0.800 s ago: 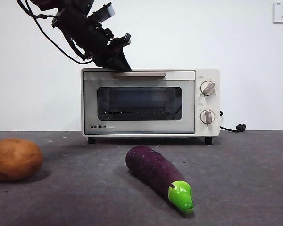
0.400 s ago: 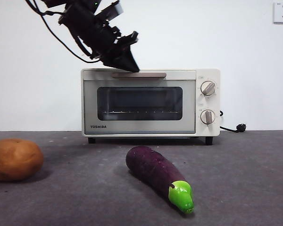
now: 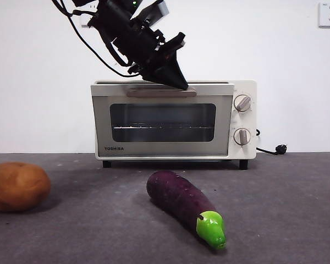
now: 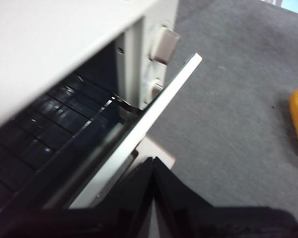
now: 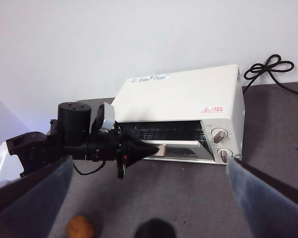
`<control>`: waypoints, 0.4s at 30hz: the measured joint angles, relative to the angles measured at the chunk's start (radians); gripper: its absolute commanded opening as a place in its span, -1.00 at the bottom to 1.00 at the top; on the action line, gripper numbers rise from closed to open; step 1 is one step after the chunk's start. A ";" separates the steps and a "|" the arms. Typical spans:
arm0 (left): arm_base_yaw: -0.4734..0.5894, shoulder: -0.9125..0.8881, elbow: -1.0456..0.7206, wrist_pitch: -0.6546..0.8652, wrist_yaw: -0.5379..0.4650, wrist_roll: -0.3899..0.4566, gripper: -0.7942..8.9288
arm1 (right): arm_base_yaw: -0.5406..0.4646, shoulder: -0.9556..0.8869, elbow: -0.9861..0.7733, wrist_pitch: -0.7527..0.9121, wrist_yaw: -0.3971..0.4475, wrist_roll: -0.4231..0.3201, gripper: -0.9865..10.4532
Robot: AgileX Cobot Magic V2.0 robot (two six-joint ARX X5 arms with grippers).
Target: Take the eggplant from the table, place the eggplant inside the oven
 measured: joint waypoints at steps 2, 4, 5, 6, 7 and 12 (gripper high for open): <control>-0.009 0.000 0.000 -0.014 0.002 -0.001 -0.85 | 0.000 0.000 0.000 0.000 0.000 -0.001 0.27; -0.020 0.000 0.000 -0.034 0.003 -0.002 -0.85 | 0.000 0.000 0.000 0.000 0.000 -0.001 0.27; -0.027 0.000 -0.001 -0.044 0.003 -0.003 -0.85 | 0.000 0.000 0.000 0.000 0.000 -0.001 0.27; -0.034 0.002 -0.002 -0.053 0.003 -0.003 -0.85 | 0.000 0.000 0.000 0.000 0.000 -0.001 0.27; -0.039 0.003 -0.004 -0.055 0.002 -0.005 -0.85 | 0.000 0.000 0.000 0.000 0.000 -0.001 0.27; -0.062 0.013 -0.007 -0.068 0.022 -0.027 -0.85 | 0.000 0.000 0.000 0.000 0.000 -0.001 0.27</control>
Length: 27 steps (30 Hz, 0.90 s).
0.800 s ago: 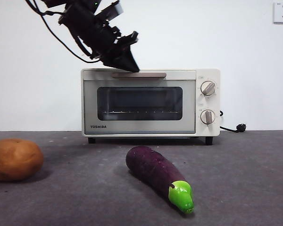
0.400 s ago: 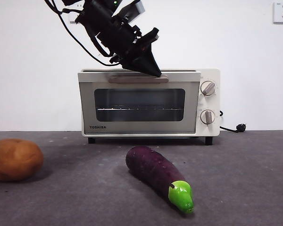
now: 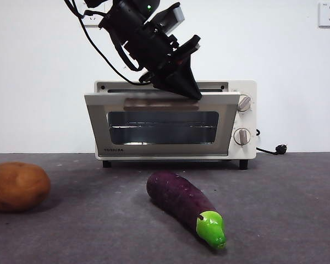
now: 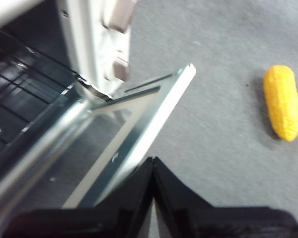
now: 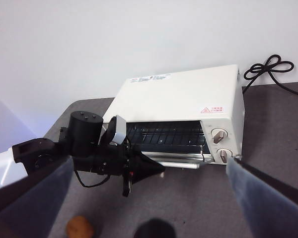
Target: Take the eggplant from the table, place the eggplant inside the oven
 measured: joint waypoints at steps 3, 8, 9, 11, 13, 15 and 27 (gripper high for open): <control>-0.008 0.000 0.000 -0.003 0.016 -0.010 -0.85 | 0.000 0.000 0.000 0.000 0.000 0.000 0.27; -0.021 0.000 0.000 -0.009 0.018 -0.011 -0.85 | 0.000 0.004 0.000 0.000 0.000 0.000 0.27; -0.023 0.000 0.000 -0.009 0.021 -0.014 -0.85 | 0.000 0.006 0.000 0.000 0.000 0.000 0.27; -0.025 0.000 0.000 -0.010 0.024 -0.018 -0.85 | 0.000 0.010 0.000 0.000 0.000 0.000 0.27; -0.025 0.000 0.000 -0.011 0.024 -0.018 -0.85 | 0.000 0.014 0.000 0.000 0.000 0.000 0.27; -0.025 0.000 0.000 -0.011 0.024 -0.018 -0.85 | 0.000 0.018 0.000 0.000 0.000 0.000 0.27; 0.032 -0.130 -0.010 -0.026 0.016 -0.022 -0.85 | 0.035 0.039 0.000 -0.005 0.000 0.000 0.27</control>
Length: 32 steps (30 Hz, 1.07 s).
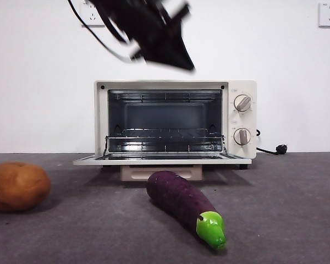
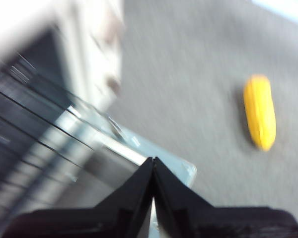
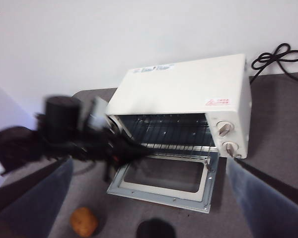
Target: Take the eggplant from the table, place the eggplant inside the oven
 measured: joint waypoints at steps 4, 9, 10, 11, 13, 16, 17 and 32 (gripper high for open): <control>0.038 -0.126 0.000 -0.012 -0.057 -0.012 -0.85 | 0.019 0.008 0.000 -0.009 0.000 0.000 0.27; 0.100 -0.276 0.000 -0.061 -0.127 -0.014 -0.85 | 0.049 0.013 0.000 -0.019 0.000 -0.001 0.27; 0.111 -0.302 0.000 -0.069 -0.138 -0.014 -0.85 | 0.055 0.015 0.000 -0.019 0.000 -0.001 0.27; 0.126 -0.334 0.000 -0.080 -0.147 -0.014 -0.85 | 0.062 0.017 0.000 -0.019 0.000 -0.002 0.27; 0.153 -0.394 0.000 -0.105 -0.167 -0.014 -0.85 | 0.075 0.019 0.000 -0.020 0.000 -0.003 0.27; 0.195 -0.485 0.000 -0.145 -0.201 -0.015 -0.85 | 0.096 0.026 0.000 -0.020 0.000 -0.003 0.27; 0.211 -0.514 0.000 -0.160 -0.216 -0.015 -0.85 | 0.103 0.029 0.000 -0.020 0.000 -0.003 0.27; 0.331 -0.790 0.000 -0.371 -0.373 -0.014 -0.85 | 0.287 0.132 0.000 -0.081 0.003 -0.010 0.27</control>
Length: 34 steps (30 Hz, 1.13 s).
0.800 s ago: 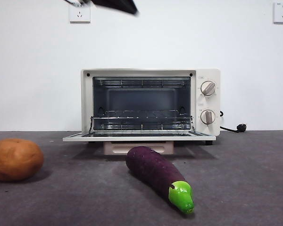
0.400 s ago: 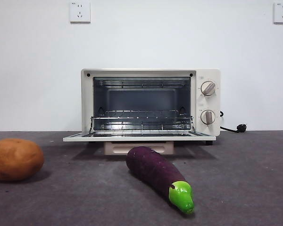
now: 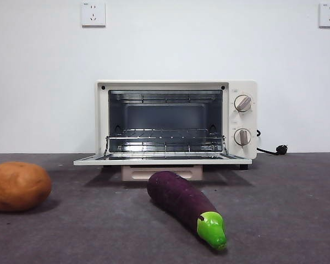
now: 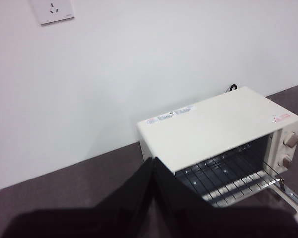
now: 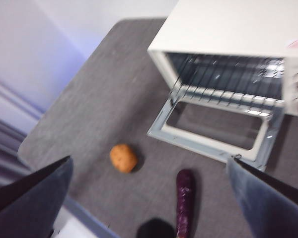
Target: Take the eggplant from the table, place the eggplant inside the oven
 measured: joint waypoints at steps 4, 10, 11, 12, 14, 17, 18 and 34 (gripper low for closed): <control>0.003 -0.038 0.000 -0.044 -0.057 0.004 -0.85 | 0.066 0.042 0.000 -0.049 0.052 -0.013 0.27; 0.005 -0.064 0.000 -0.070 -0.092 0.005 -0.85 | 0.177 0.133 0.000 -0.143 0.174 -0.040 0.27; 0.005 -0.066 0.000 -0.074 -0.092 0.005 -0.85 | 0.193 0.154 0.000 -0.151 0.183 -0.043 0.27; 0.005 -0.068 0.000 -0.077 -0.092 0.005 -0.85 | 0.210 0.175 0.000 -0.156 0.191 -0.046 0.27; 0.005 -0.068 0.000 -0.082 -0.092 0.005 -0.85 | 0.245 0.219 0.000 -0.166 0.214 -0.049 0.27; 0.005 -0.068 0.000 -0.086 -0.092 0.005 -0.85 | 0.299 0.293 0.001 -0.180 0.263 -0.050 0.27; 0.005 -0.067 0.000 -0.087 -0.092 0.005 -0.85 | 0.315 0.320 0.001 -0.183 0.280 -0.053 0.27; 0.005 -0.065 0.000 -0.087 -0.092 0.013 -0.85 | 0.422 0.524 -0.173 -0.014 0.328 -0.044 0.27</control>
